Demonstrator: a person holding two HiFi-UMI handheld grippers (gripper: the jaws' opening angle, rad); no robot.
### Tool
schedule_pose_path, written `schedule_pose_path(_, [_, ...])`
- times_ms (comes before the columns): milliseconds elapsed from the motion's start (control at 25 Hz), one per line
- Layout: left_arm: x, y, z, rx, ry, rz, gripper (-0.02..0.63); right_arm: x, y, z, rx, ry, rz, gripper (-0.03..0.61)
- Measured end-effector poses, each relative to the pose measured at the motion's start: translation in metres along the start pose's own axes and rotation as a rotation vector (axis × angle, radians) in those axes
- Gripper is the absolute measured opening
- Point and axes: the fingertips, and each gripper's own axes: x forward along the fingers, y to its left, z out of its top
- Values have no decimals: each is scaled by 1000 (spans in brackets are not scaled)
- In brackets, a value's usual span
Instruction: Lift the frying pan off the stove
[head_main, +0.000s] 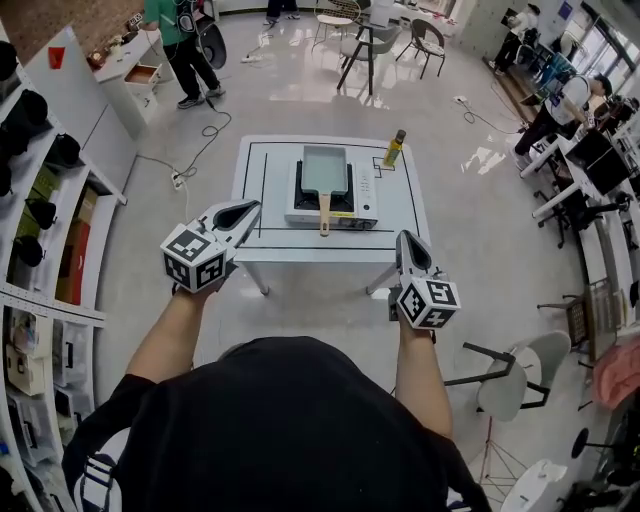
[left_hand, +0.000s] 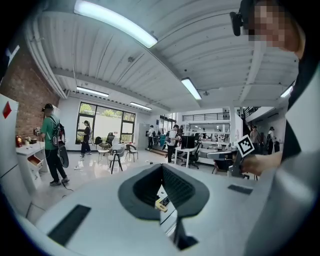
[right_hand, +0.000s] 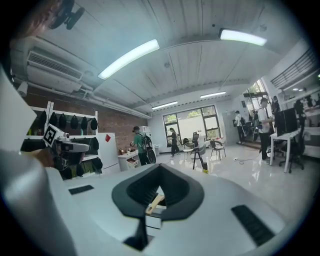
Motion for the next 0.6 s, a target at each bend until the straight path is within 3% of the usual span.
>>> schedule_pose_path(320, [36, 3, -7, -16, 17, 38, 9, 36, -24, -10, -64, 82, 42, 2])
schedule_pose_path(600, [59, 10, -10, -18, 40, 35, 9, 59, -37, -14, -39, 121, 56, 3])
